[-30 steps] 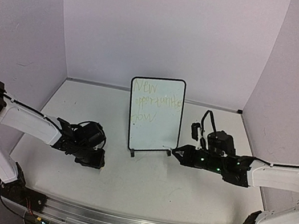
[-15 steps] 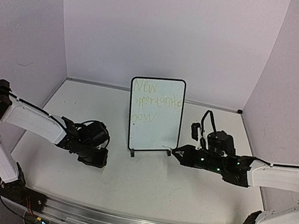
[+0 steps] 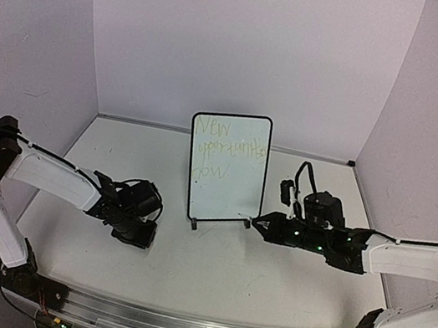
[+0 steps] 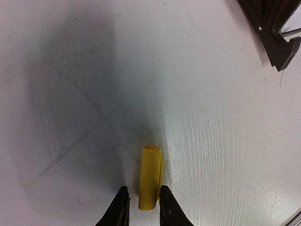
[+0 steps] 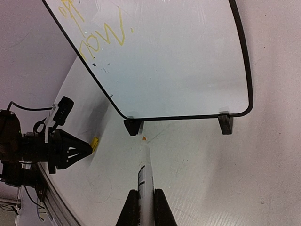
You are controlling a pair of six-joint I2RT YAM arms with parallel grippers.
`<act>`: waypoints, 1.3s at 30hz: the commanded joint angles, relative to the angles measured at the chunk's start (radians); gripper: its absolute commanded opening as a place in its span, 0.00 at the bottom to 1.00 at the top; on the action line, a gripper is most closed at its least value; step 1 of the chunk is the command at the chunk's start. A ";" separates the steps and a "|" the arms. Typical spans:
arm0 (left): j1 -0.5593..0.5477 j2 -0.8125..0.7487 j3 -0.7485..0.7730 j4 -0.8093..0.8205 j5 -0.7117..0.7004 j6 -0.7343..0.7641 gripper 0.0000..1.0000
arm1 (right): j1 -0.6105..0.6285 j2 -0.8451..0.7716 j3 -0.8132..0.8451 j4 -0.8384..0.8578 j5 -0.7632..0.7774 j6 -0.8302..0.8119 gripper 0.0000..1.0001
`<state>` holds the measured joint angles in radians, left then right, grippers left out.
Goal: Write a sentence on the whiteboard
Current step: Pick up the pen cap from the center of the board.
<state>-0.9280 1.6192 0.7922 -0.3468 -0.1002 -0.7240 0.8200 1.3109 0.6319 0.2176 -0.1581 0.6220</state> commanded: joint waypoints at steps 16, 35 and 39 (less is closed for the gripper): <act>-0.009 0.042 0.051 -0.036 -0.005 0.028 0.14 | 0.006 -0.006 0.011 0.020 0.024 0.010 0.00; -0.009 -0.047 0.030 -0.064 -0.051 0.048 0.04 | 0.003 -0.138 0.020 -0.129 0.107 0.001 0.00; -0.009 -0.101 0.054 -0.105 -0.059 0.081 0.03 | -0.002 -0.160 0.050 -0.195 0.101 -0.043 0.00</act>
<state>-0.9352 1.6045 0.8219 -0.4052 -0.1318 -0.6879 0.8199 1.1843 0.6326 0.0972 -0.0753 0.6302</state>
